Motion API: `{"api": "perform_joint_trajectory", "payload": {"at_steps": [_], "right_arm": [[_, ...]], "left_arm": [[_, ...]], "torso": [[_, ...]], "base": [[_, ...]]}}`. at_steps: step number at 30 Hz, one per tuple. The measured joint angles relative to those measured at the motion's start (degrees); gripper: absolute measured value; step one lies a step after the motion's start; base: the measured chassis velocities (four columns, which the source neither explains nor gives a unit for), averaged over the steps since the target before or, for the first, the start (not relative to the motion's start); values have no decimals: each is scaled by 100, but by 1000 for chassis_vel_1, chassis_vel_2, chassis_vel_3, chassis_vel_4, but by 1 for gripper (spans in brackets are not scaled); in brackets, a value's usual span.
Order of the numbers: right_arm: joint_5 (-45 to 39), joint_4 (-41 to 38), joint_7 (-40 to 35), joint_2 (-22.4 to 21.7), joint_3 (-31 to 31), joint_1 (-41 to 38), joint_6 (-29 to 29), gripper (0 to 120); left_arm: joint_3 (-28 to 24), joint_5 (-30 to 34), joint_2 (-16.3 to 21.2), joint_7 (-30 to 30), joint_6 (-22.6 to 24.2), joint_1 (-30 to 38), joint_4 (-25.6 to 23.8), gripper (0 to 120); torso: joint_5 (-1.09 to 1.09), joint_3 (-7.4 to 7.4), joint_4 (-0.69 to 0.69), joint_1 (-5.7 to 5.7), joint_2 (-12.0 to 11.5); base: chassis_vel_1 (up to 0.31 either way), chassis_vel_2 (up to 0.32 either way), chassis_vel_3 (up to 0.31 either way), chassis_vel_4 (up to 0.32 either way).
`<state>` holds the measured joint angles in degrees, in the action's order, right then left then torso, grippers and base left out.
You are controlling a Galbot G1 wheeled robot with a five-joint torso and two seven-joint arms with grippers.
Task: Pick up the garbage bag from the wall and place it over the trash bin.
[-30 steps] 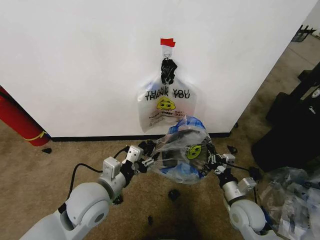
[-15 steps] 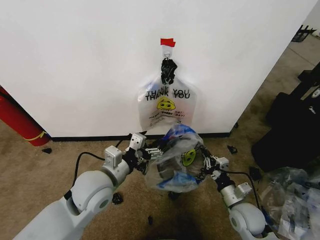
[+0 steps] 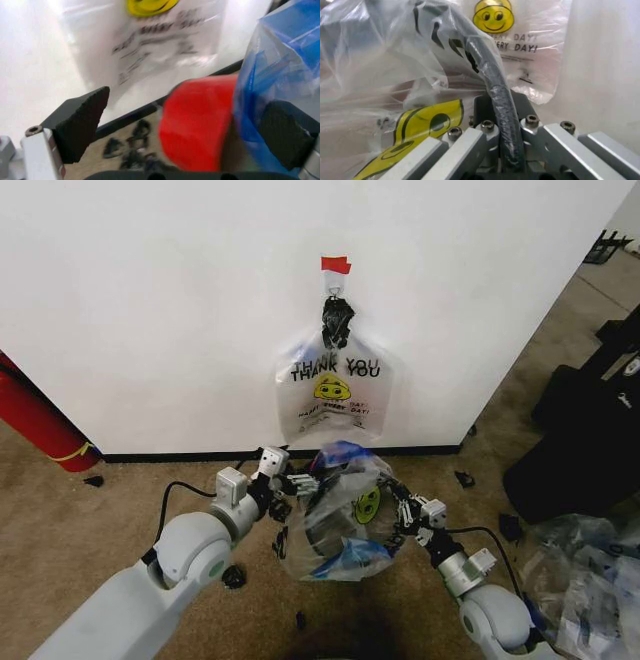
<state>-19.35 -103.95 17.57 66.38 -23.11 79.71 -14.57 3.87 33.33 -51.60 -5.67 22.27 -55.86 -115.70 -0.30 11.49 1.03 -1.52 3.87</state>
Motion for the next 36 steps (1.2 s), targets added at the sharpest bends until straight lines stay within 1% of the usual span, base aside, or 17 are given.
{"api": "perform_joint_trajectory", "payload": {"at_steps": [2,3,6,10,15,20,22,24,25,26,27,29,30,32,33,34,36], "right_arm": [[-11,6,45,-2,-11,2,-13,0],[-77,10,164,-5,-35,11,-35,0],[-239,10,345,-4,-68,28,-52,0],[-506,6,487,2,-79,54,-57,0],[-754,7,500,30,-77,70,-49,0],[-961,80,149,111,-10,76,12,0],[-1094,144,-357,203,76,78,92,0],[-1190,178,-794,285,141,83,167,0],[-1305,184,-1203,362,189,97,245,0],[-1305,184,-1203,362,189,97,245,0],[-1420,179,-1502,436,200,125,297,0],[-1481,163,-1730,517,201,153,315,0],[-1479,162,-1776,542,202,157,314,0],[-1293,172,-1837,603,206,154,233,0],[-1293,172,-1837,603,206,154,233,0],[-1171,177,-1839,618,213,148,168,0],[-995,161,-1839,638,229,131,56,0]], "left_arm": [[-10,-41,1,19,-34,18,77,100],[-36,-165,-13,94,-144,67,287,100],[-92,-391,-75,243,-359,147,647,100],[-150,-526,-160,318,-505,263,983,100],[-147,-524,-175,369,-582,282,1013,100],[-18,-411,-119,603,-769,172,859,100],[99,-389,-73,750,-924,70,794,100],[185,-389,-65,764,-1007,-33,713,100],[232,-411,-95,687,-1073,-108,633,100],[232,-411,-95,687,-1073,-108,633,100],[256,-448,-154,519,-1155,-190,500,100],[270,-436,-204,369,-1195,-363,210,100],[271,-418,-216,337,-1196,-454,72,100],[216,-372,-213,299,-1159,-953,-529,100],[216,-372,-213,299,-1159,-953,-529,100],[146,-392,-193,319,-1124,-1199,-759,100],[51,-476,-168,433,-1038,-1528,-1006,100]], "torso": [[0,0,0,0,0],[0,0,0,0,0],[-1,0,0,0,0],[0,0,1,0,0],[0,0,1,0,0],[2,0,0,0,0],[0,0,0,0,0],[1,0,0,0,0],[1,0,-1,0,0],[1,0,-1,0,0],[0,0,0,0,0],[-1,0,4,0,0],[0,0,2,0,0],[1,-1,2,0,0],[1,-1,2,0,0],[1,-1,-1,0,0],[1,-1,-2,1,0]], "base": [[0,0,0,0],[0,0,0,0],[0,0,0,0],[0,0,0,0],[0,0,0,0],[0,0,0,0],[0,0,0,0],[0,0,0,0],[0,0,0,0],[0,0,0,0],[0,0,0,0],[0,0,0,0],[0,0,0,0],[0,0,0,0],[0,0,0,0],[0,0,0,0],[0,0,0,0]]}}
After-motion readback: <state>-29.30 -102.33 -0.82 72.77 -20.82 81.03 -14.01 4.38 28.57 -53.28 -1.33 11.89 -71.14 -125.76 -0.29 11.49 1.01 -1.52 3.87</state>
